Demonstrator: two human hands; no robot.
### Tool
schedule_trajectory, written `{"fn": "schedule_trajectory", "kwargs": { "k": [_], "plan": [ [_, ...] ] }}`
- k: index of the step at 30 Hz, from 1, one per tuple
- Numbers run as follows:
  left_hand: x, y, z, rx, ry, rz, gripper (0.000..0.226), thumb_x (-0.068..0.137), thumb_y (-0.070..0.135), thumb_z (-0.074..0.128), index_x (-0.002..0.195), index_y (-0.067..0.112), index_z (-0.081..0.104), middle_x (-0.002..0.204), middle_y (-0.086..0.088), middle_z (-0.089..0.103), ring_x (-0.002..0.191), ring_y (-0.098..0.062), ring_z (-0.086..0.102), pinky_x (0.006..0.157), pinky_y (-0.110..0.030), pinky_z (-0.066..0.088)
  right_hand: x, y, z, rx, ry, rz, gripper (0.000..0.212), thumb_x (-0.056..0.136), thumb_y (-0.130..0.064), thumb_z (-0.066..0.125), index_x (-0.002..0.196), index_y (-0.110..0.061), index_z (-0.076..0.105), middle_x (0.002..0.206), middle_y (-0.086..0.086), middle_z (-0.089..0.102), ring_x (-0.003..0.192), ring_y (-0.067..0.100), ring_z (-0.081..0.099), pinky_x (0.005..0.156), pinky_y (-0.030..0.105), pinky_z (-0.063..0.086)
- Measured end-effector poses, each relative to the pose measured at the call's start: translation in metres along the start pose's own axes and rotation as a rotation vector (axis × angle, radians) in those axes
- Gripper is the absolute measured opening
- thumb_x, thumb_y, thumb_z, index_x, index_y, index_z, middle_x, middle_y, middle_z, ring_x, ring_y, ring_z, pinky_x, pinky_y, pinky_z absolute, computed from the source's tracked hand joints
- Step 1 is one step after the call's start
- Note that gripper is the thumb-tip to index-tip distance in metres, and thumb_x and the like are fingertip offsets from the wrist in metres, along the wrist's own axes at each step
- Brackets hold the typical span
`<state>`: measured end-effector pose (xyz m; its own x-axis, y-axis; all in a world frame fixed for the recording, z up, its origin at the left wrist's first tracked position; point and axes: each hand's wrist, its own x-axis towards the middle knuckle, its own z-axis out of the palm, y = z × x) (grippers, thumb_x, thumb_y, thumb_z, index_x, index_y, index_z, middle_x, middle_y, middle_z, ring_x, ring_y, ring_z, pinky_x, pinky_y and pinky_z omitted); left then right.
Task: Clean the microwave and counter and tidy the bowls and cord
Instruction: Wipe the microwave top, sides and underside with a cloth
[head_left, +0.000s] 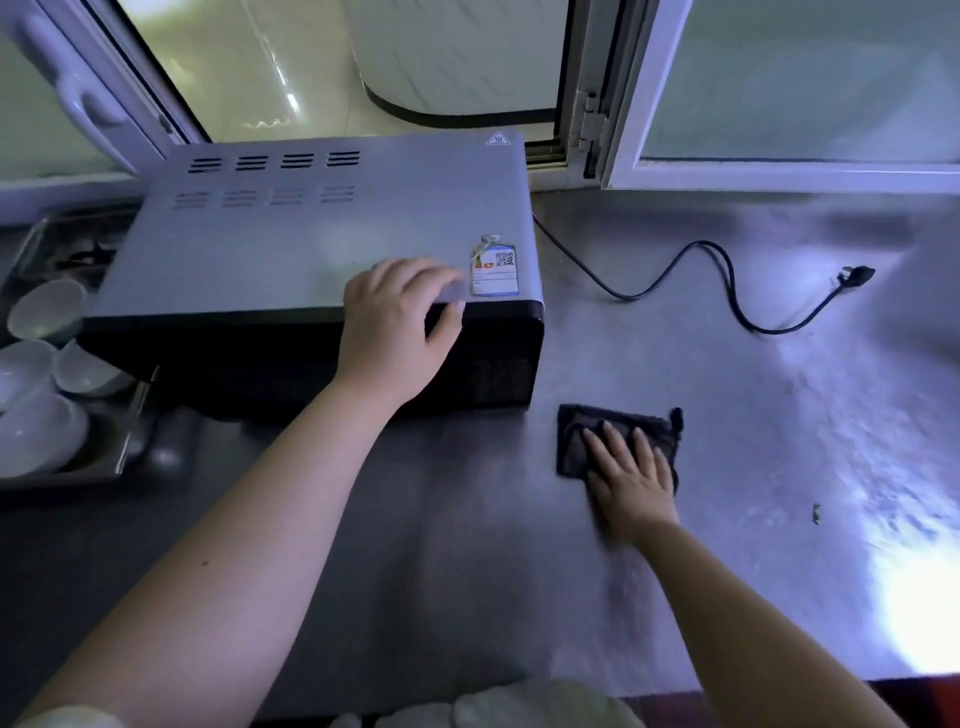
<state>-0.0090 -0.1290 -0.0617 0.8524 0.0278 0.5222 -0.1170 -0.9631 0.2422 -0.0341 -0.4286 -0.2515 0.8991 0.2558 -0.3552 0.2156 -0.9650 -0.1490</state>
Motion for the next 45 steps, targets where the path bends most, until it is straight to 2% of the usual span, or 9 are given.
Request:
{"fn": "schedule_trajectory", "kwargs": {
  "k": [4, 15, 21, 25, 28, 32, 37, 41, 45],
  "plan": [
    [-0.016, -0.018, -0.009, 0.079, -0.024, -0.010, 0.029, 0.092, 0.037, 0.052, 0.114, 0.024, 0.066, 0.122, 0.004, 0.062, 0.115, -0.022, 0.055, 0.098, -0.045, 0.036, -0.003, -0.020, -0.003, 0.011, -0.039, 0.058, 0.055, 0.102, -0.046, 0.020, 0.148, -0.047, -0.010, 0.160, -0.013, -0.014, 0.146, 0.026, -0.019, 0.118, 0.045, -0.011],
    [-0.036, -0.024, -0.011, 0.080, -0.154, 0.022, 0.047, 0.097, 0.040, 0.038, 0.139, 0.021, 0.050, 0.148, -0.004, 0.044, 0.139, -0.025, 0.036, 0.113, -0.048, 0.021, -0.038, -0.181, 0.033, -0.117, -0.173, -0.525, 0.053, 0.104, -0.041, 0.020, 0.149, -0.046, -0.007, 0.160, -0.013, -0.015, 0.145, 0.028, -0.023, 0.114, 0.046, -0.019],
    [-0.042, -0.032, -0.011, 0.104, -0.190, 0.078, 0.052, 0.096, 0.042, 0.039, 0.145, 0.021, 0.041, 0.152, -0.004, 0.038, 0.141, -0.025, 0.031, 0.115, -0.046, 0.017, -0.041, -0.162, 0.025, -0.064, -0.177, -0.448, 0.052, 0.103, -0.044, 0.023, 0.148, -0.051, -0.003, 0.160, -0.018, -0.010, 0.147, 0.021, -0.019, 0.113, 0.036, -0.020],
    [-0.044, -0.033, -0.010, 0.101, -0.195, 0.094, 0.056, 0.095, 0.043, 0.039, 0.146, 0.019, 0.040, 0.152, -0.007, 0.037, 0.141, -0.028, 0.031, 0.115, -0.048, 0.017, -0.057, -0.128, 0.026, -0.059, -0.198, -0.344, 0.060, 0.082, -0.060, -0.007, 0.142, -0.056, -0.013, 0.159, -0.019, -0.011, 0.146, 0.020, -0.020, 0.112, 0.035, -0.021],
    [-0.047, -0.029, -0.010, 0.104, -0.205, 0.077, 0.060, 0.092, 0.044, 0.044, 0.145, 0.017, 0.039, 0.153, -0.011, 0.036, 0.141, -0.032, 0.030, 0.115, -0.051, 0.017, -0.065, -0.120, 0.023, -0.062, -0.201, -0.295, 0.062, 0.080, -0.059, -0.011, 0.141, -0.055, -0.016, 0.159, -0.017, -0.013, 0.146, 0.021, -0.021, 0.114, 0.037, -0.019],
    [-0.056, -0.026, -0.016, 0.035, -0.160, 0.106, 0.063, 0.081, 0.030, 0.062, 0.140, 0.012, 0.047, 0.147, -0.015, 0.042, 0.136, -0.036, 0.036, 0.114, -0.055, 0.021, -0.070, -0.133, 0.015, -0.077, -0.169, -0.270, 0.054, 0.103, -0.040, 0.024, 0.150, -0.046, -0.002, 0.161, -0.012, -0.009, 0.147, 0.026, -0.016, 0.116, 0.043, -0.014],
    [-0.085, -0.030, -0.026, -0.176, -0.034, 0.127, 0.051, 0.079, 0.012, 0.061, 0.129, 0.011, 0.059, 0.138, -0.011, 0.053, 0.128, -0.032, 0.045, 0.111, -0.051, 0.029, -0.076, -0.141, 0.012, 0.008, -0.089, -0.218, 0.056, 0.097, -0.031, 0.044, 0.150, -0.037, 0.026, 0.161, -0.004, 0.016, 0.148, 0.028, 0.010, 0.119, 0.044, 0.004],
    [-0.120, -0.032, -0.027, -0.212, -0.104, 0.125, 0.044, 0.076, 0.013, 0.061, 0.120, 0.016, 0.065, 0.123, -0.003, 0.061, 0.111, -0.027, 0.054, 0.096, -0.044, 0.040, -0.083, -0.145, 0.009, 0.081, 0.062, -0.167, 0.047, 0.086, -0.032, 0.061, 0.132, -0.025, 0.057, 0.136, 0.000, 0.056, 0.127, 0.029, 0.048, 0.107, 0.041, 0.033],
    [-0.147, -0.027, -0.018, -0.228, -0.222, 0.112, 0.035, 0.076, 0.018, 0.057, 0.109, 0.020, 0.069, 0.107, 0.005, 0.065, 0.098, -0.022, 0.059, 0.087, -0.038, 0.039, -0.091, -0.150, -0.004, 0.075, 0.138, -0.142, 0.029, 0.082, -0.034, 0.063, 0.109, -0.024, 0.068, 0.111, -0.002, 0.068, 0.106, 0.028, 0.060, 0.092, 0.038, 0.044]
  ]
}}
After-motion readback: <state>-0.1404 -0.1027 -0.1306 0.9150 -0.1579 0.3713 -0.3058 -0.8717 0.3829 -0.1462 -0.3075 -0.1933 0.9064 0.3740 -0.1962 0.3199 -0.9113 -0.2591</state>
